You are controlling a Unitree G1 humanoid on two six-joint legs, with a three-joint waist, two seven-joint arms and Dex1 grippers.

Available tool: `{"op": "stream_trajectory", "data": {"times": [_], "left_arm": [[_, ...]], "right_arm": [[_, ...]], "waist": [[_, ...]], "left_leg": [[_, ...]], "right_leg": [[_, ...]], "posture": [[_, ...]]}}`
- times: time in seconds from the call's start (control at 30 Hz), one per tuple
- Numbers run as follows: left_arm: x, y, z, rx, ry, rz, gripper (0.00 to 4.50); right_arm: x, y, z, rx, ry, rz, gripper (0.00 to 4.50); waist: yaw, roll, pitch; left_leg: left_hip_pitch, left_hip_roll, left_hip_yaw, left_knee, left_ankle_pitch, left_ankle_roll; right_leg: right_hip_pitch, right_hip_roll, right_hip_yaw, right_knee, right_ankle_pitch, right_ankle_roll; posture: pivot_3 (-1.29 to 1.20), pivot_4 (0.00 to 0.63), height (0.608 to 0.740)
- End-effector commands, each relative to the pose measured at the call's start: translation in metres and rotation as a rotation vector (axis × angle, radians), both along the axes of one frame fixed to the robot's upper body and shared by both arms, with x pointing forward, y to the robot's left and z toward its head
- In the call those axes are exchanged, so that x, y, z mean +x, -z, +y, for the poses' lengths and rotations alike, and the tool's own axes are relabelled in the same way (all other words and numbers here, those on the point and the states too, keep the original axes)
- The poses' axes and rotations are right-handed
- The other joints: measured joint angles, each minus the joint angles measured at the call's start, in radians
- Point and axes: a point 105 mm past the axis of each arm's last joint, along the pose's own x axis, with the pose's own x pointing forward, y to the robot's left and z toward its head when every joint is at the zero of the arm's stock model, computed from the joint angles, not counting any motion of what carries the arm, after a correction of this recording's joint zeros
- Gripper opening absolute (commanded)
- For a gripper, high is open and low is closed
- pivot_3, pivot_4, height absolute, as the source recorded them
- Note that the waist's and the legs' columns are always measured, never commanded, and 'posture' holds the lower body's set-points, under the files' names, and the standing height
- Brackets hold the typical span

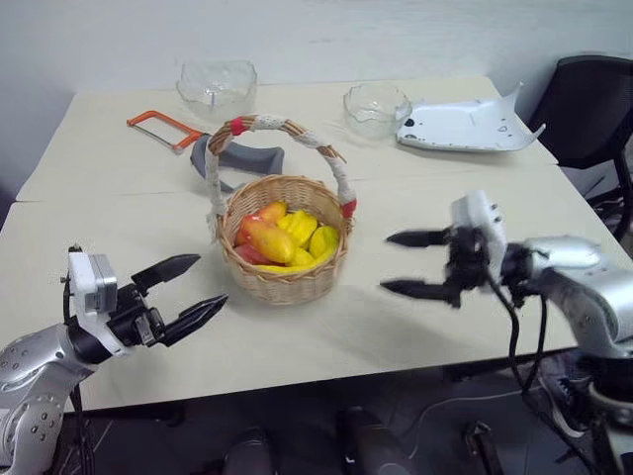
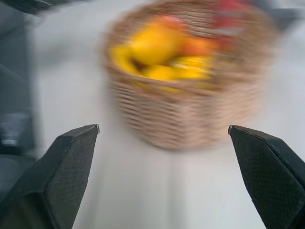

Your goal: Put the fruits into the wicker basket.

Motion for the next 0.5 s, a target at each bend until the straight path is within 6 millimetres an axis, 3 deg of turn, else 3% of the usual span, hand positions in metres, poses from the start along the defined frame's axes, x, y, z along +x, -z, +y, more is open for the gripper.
{"op": "stream_trajectory", "data": {"times": [0.03, 0.2, 0.37, 0.5], "left_arm": [[0.002, -0.01, -0.011, -0.001, 0.038, -0.032, 4.5], [0.006, -0.014, -0.016, 0.005, 0.057, -0.035, 4.5], [0.005, -0.013, -0.019, -0.006, 0.046, -0.028, 4.5], [0.004, -0.013, -0.023, -0.011, 0.049, -0.023, 4.5]], "right_arm": [[0.017, -0.019, 0.016, 0.044, -0.039, -0.124, 4.46], [0.032, -0.02, 0.053, 0.07, -0.169, -0.136, 4.46], [0.033, -0.024, 0.085, 0.094, -0.28, -0.143, 2.79], [0.032, -0.024, 0.087, 0.095, -0.308, -0.16, 1.4]], "waist": [[-0.001, 0.0, 0.0], [0.003, 0.001, 0.0], [0.004, 0.001, 0.001], [0.006, 0.001, 0.001]], "left_leg": [[0.0, 0.001, 0.0, 0.0, 0.0, -0.001], [-0.002, 0.007, -0.001, 0.0, 0.004, -0.012], [-0.004, 0.008, 0.0, 0.0, 0.003, -0.013], [-0.004, 0.008, 0.0, 0.0, 0.003, -0.013]], "right_leg": [[0.0, 0.001, 0.001, 0.0, 0.0, 0.0], [-0.003, 0.01, 0.003, 0.001, -0.001, -0.002], [-0.006, 0.008, 0.002, 0.002, -0.001, -0.002], [-0.005, 0.008, 0.001, 0.002, -0.001, -0.002]], "posture": [[0.0, 0.15, 0.74], [0.0, 0.15, 0.74], [0.0, 0.15, 0.74], [0.0, 0.15, 0.74]]}}
